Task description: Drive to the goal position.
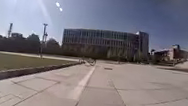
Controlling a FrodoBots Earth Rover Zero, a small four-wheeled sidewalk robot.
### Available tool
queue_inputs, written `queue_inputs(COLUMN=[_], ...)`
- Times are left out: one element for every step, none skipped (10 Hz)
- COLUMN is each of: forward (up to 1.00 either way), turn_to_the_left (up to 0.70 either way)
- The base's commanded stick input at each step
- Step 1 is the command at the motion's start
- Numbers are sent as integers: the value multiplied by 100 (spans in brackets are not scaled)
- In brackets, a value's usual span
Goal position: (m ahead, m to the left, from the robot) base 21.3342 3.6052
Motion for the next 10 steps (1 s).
queue_inputs(forward=[6,6,6,6,6,6,6,6,6,6], turn_to_the_left=[0,0,0,0,0,0,0,0,0,0])
